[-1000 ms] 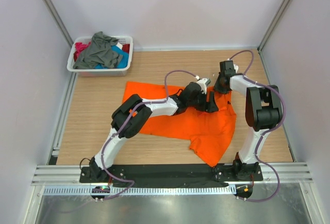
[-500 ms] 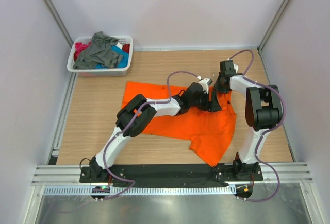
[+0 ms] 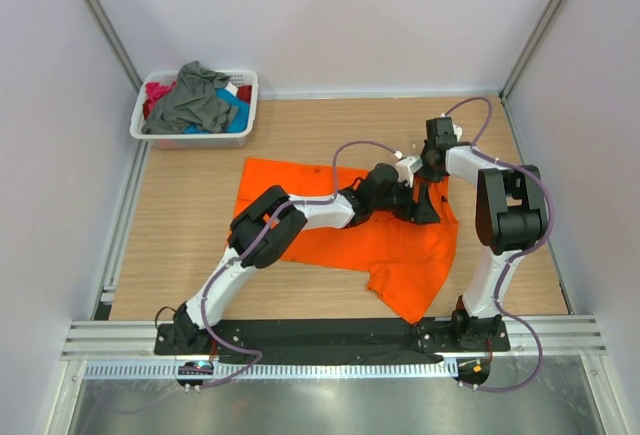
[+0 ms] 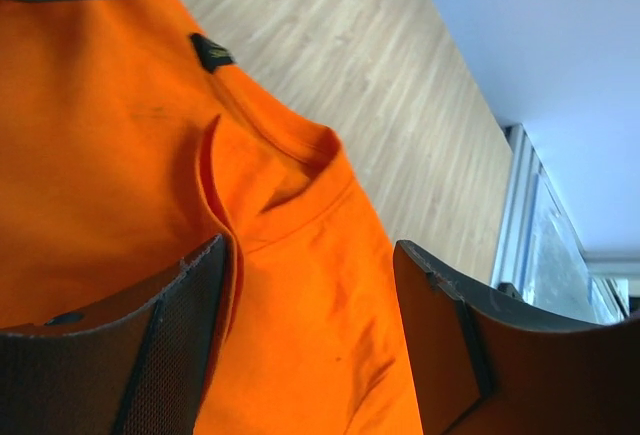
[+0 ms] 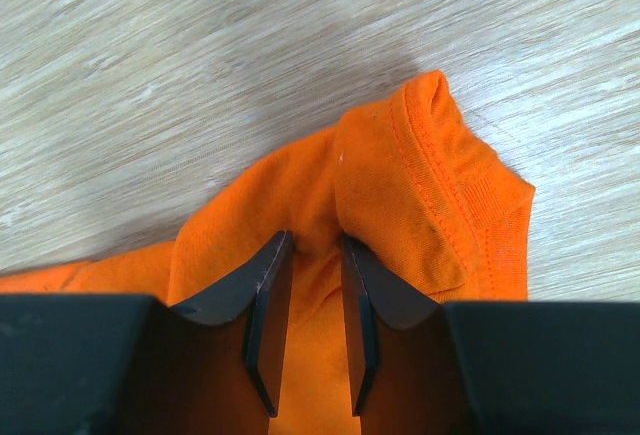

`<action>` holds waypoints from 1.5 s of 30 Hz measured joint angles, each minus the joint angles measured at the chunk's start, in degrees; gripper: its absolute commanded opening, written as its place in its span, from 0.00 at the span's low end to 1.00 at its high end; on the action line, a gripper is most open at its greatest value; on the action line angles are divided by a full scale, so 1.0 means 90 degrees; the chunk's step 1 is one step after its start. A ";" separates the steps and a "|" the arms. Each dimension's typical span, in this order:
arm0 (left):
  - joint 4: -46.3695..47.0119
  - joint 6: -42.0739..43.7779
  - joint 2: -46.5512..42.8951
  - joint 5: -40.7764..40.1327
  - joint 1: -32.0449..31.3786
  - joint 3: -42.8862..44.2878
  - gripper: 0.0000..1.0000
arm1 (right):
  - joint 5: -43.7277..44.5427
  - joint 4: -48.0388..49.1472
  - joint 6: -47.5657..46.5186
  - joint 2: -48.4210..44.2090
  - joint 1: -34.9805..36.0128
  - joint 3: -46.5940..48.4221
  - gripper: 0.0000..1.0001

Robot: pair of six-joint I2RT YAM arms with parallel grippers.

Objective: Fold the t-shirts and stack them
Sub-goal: Fold the tshirt

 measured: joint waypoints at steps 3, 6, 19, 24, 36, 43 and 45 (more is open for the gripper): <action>0.0097 0.0019 0.0000 0.0206 -0.0066 -0.0017 0.69 | 0.0010 0.0000 -0.0002 0.0000 0.0000 0.0000 0.32; 0.0194 0.0058 -0.0005 0.0342 -0.0131 -0.0151 0.69 | 0.0017 0.0000 -0.0002 0.0000 0.0000 0.0000 0.32; 0.0036 0.0486 -0.0867 0.0401 -0.0187 -0.1001 0.72 | 0.0019 -0.0005 -0.0005 0.0000 0.0000 0.0002 0.33; -0.0262 0.0556 -0.1552 0.0061 -0.0151 -0.0996 0.72 | 0.0010 -0.0066 -0.0007 0.0000 0.0000 0.0044 0.39; -0.1632 0.0612 -0.4393 -0.1848 0.1297 -0.2501 0.73 | 0.0090 -0.0913 -0.0311 -0.1030 0.0000 0.0250 0.98; -0.2943 0.0712 -0.4614 -0.3133 0.2166 -0.2713 0.73 | 0.0228 -0.0741 -0.0199 -0.2288 0.0000 0.0051 0.98; -0.3305 0.0721 -0.4544 -0.3361 0.2254 -0.2701 0.72 | 0.0206 -0.0595 -0.0068 -0.2526 0.0000 -0.0270 0.98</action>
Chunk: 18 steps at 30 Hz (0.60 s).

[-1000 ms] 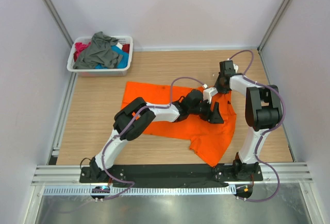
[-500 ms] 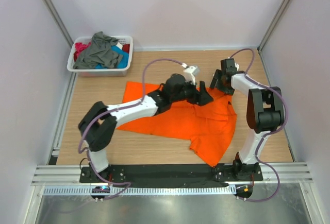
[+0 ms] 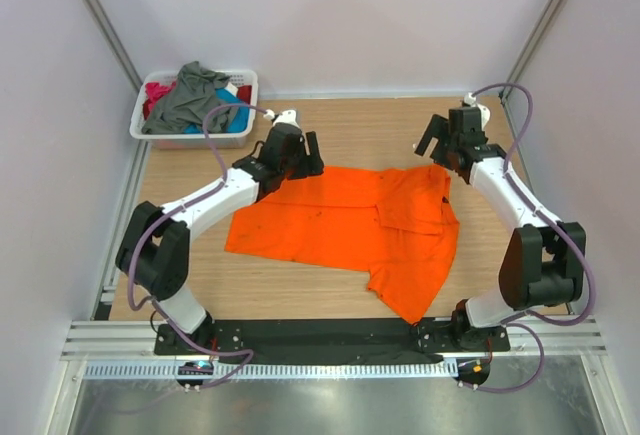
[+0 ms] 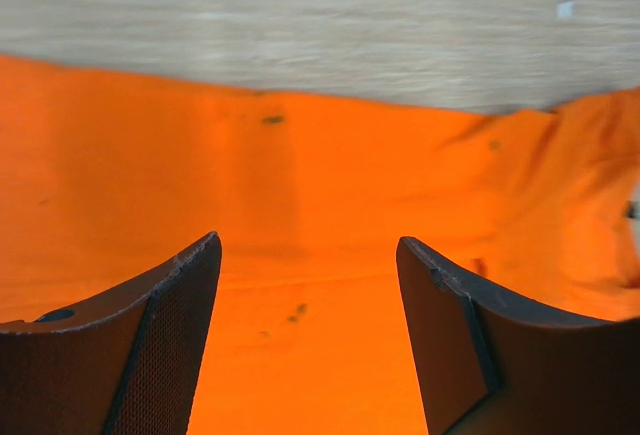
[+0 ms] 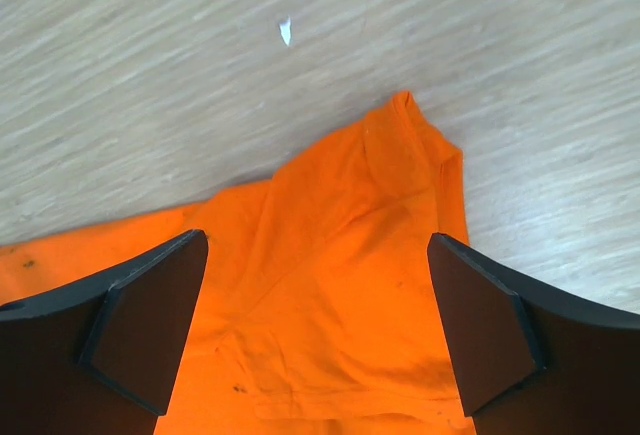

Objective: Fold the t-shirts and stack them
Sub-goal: Fold the tshirt

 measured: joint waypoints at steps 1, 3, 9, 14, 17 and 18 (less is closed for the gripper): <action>-0.0168 0.0007 0.0070 -0.0107 0.0041 0.0024 0.72 | -0.0027 0.0097 0.0075 -0.0058 0.0000 -0.0182 0.98; -0.0444 0.0010 0.0233 -0.0277 0.0114 0.0063 0.72 | -0.0078 0.0238 0.0180 -0.0075 0.0000 -0.0525 0.99; -0.0933 0.0005 0.0614 -0.0542 0.0338 0.0090 0.72 | -0.0017 0.0393 0.0287 0.0228 0.0000 -0.1158 1.00; -0.1103 -0.0041 0.0884 -0.0542 0.0627 0.0107 0.71 | -0.0049 0.0663 0.0457 0.0729 0.0000 -0.1146 0.99; -0.1146 -0.0049 0.1003 -0.0542 0.0789 0.0107 0.71 | -0.0097 0.0789 0.0588 0.0947 0.0000 -0.1146 0.99; -0.1156 -0.0049 0.1054 -0.0542 0.0831 0.0114 0.71 | -0.0097 0.0823 0.0602 0.1003 0.0000 -0.1146 0.99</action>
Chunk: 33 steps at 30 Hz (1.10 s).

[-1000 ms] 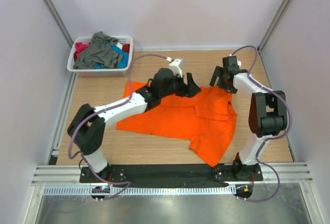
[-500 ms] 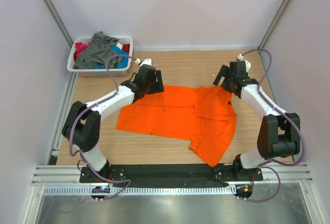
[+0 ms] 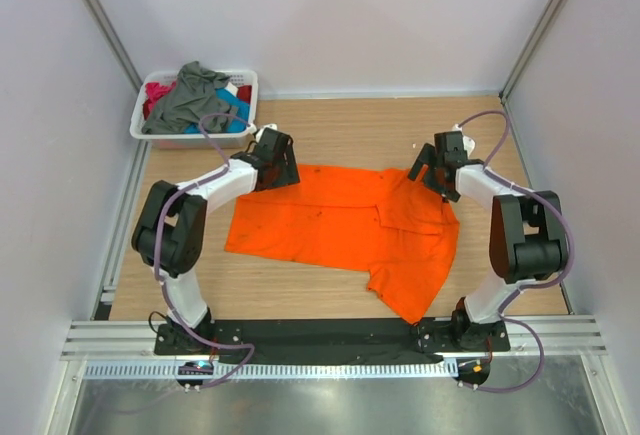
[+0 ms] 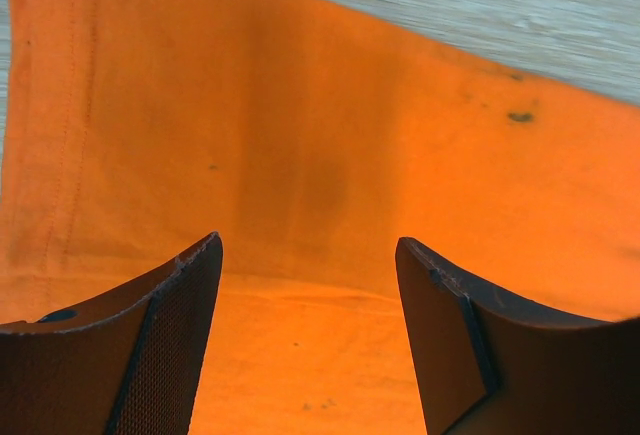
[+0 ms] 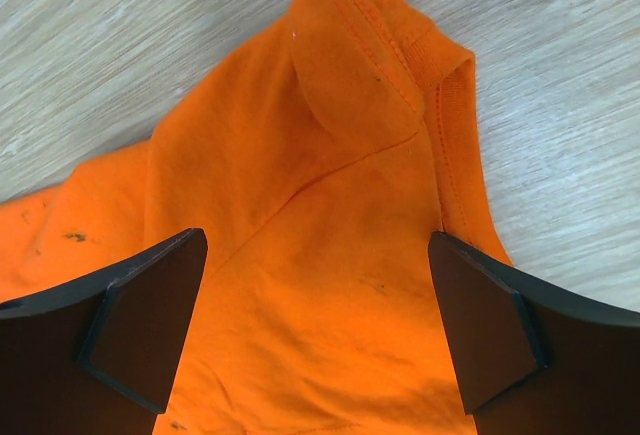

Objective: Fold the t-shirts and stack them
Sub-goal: Fold the tshirt

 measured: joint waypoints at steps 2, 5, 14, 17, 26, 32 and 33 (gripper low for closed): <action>-0.0029 -0.0010 0.0121 0.0002 0.0056 0.0034 0.71 | 0.0010 0.0058 0.0017 0.0090 0.0000 0.0000 1.00; -0.0075 -0.0019 0.0350 0.0024 0.0070 0.0134 0.71 | 0.0102 0.0085 0.0015 0.0243 0.0000 0.0000 1.00; -0.0124 -0.0051 0.0850 0.0100 0.0066 0.0464 0.71 | 0.0080 0.0347 0.0007 0.0780 -0.0287 0.0413 1.00; -0.0129 -0.0068 0.0991 0.0141 0.0066 0.0656 0.71 | 0.0078 0.0459 -0.0032 0.1061 -0.0454 0.0721 1.00; -0.0124 -0.0056 0.1834 0.0384 0.0070 0.1836 0.72 | 0.0029 0.0408 -0.0379 0.1965 -0.0848 0.1921 1.00; -0.0189 0.0119 0.1766 0.0571 0.0078 0.2023 0.78 | -0.0270 -0.0243 -0.0653 0.2103 -0.0886 0.2623 1.00; -0.0226 0.0160 0.1608 0.0580 0.0075 0.1977 0.79 | -0.0301 -0.0403 -0.0687 0.1979 -0.0886 0.2693 1.00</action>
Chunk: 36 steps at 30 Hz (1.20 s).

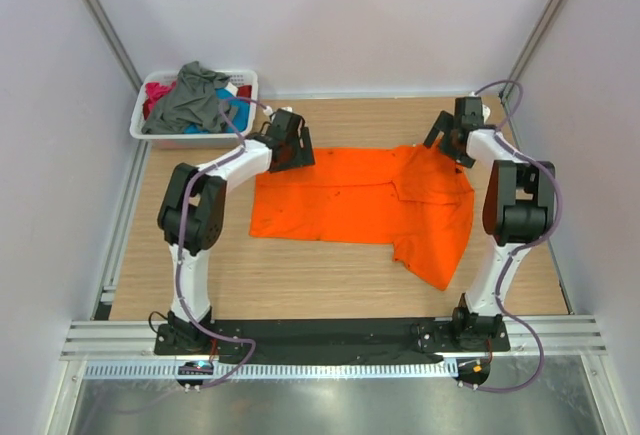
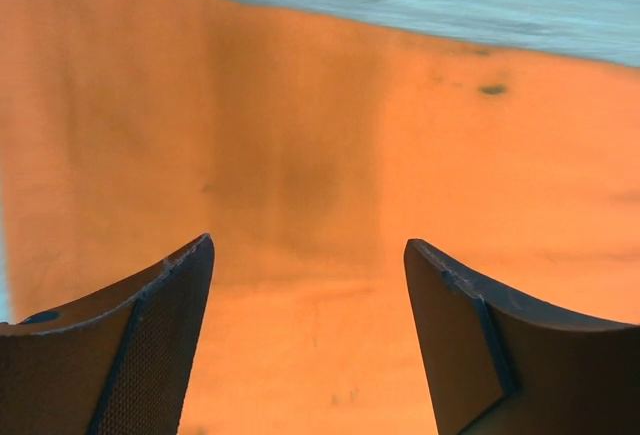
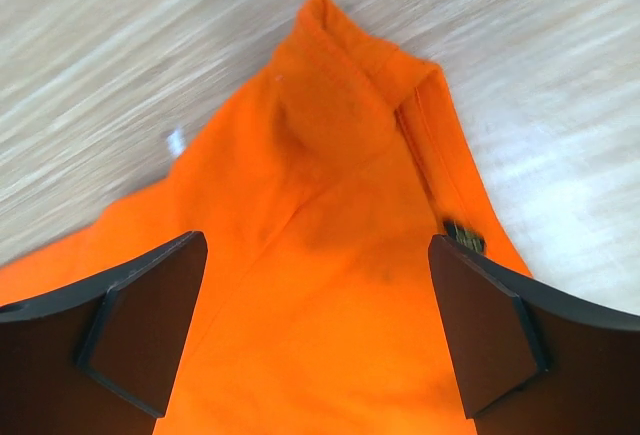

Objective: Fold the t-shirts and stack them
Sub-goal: Fold the tshirt

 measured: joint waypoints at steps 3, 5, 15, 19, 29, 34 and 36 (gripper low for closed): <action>-0.0136 0.0078 -0.0879 0.0000 0.0002 -0.0250 0.78 | -0.0053 -0.0478 -0.0041 -0.0758 0.0000 0.0024 1.00; -0.0192 0.0053 -0.1729 -0.0002 0.0002 -0.0486 0.77 | -0.0046 -0.0719 -0.0036 -0.1443 0.0002 0.0017 1.00; -0.1042 -0.1314 -0.5469 -0.0457 0.0036 -0.3300 0.70 | 0.0743 -0.2040 0.0908 -0.5889 0.0010 -0.2178 0.96; -0.1545 -0.2001 -0.6098 -0.0845 0.0092 -0.4333 0.67 | 0.0935 -0.2856 0.1489 -0.6598 0.0010 -0.3313 0.95; -0.1579 -0.2897 -0.5486 -0.1224 0.0129 -0.5017 0.57 | 0.0797 -0.3332 0.2378 -0.6754 0.0010 -0.4750 0.91; -0.1224 -0.2902 -0.4738 -0.1161 0.0129 -0.5017 0.56 | 0.0787 -0.3152 0.2727 -0.6703 0.0010 -0.4869 0.91; -0.1124 -0.2902 -0.4607 -0.1161 0.0129 -0.5017 0.53 | 0.0782 -0.3075 0.2897 -0.6739 0.0005 -0.5030 0.90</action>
